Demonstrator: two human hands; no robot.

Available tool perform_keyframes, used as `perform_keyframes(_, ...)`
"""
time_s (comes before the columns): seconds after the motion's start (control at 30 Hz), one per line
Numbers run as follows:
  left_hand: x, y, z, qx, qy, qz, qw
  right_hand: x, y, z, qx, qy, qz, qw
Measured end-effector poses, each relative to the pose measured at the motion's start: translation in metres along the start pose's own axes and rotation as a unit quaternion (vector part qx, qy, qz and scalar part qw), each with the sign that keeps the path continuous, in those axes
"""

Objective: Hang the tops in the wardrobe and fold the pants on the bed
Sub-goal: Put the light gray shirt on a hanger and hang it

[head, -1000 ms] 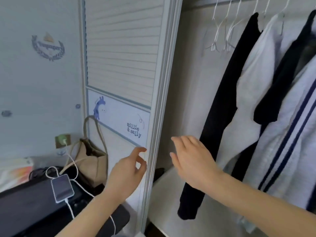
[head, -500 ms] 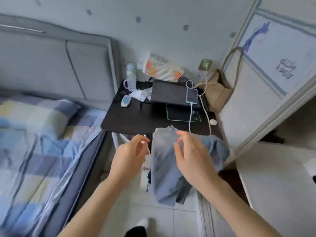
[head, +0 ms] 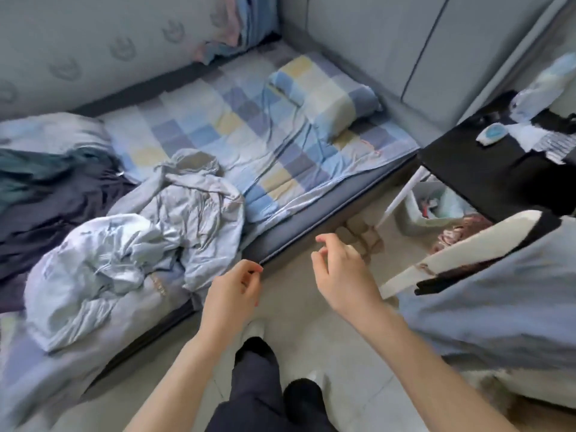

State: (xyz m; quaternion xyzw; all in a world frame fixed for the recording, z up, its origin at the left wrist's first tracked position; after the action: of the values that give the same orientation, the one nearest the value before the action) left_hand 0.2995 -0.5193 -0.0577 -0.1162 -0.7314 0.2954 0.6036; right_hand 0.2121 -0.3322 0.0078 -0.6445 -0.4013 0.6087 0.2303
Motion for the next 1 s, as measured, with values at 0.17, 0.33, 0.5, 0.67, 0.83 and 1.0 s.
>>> perform_keyframes(0.17,-0.095,-0.065,-0.021,0.059,-0.108,-0.009,0.992,-0.06,0.095,0.022,-0.093,-0.029,-0.024,0.995)
perform_keyframes(0.33,-0.185,-0.118,-0.006,0.077,-0.176,-0.028,0.981,-0.108,0.195,0.055,-0.189,-0.012,-0.058,0.98)
perform_keyframes(0.5,-0.278,-0.165,0.057,0.048,-0.213,-0.04,0.975,-0.153,0.292,0.122,-0.216,0.041,-0.085,0.972)
perform_keyframes(0.67,-0.352,-0.176,0.142,-0.022,-0.204,0.024,0.978,-0.145,0.381,0.185,-0.264,0.152,-0.081,0.949)
perform_keyframes(0.83,-0.416,-0.131,0.225,-0.104,-0.199,0.035,0.974,-0.101,0.443,0.263,-0.271,0.224,-0.11,0.93)
perform_keyframes(1.0,-0.472,-0.071,0.282,-0.161,-0.18,0.066,0.968,-0.05,0.49,0.343,-0.256,0.256,-0.146,0.921)
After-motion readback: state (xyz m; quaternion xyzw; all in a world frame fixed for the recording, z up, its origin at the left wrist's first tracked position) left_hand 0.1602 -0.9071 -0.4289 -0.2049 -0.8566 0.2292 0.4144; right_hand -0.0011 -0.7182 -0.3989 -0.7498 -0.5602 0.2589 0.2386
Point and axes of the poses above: each hand's wrist, its own z-axis towards the middle knuckle, its own y-axis out of the palm, x = y × z, the point moved 9 cm from there along z, towards the middle knuckle, and after that the axes turned 11 degrees about y, right-handed, at the moved point
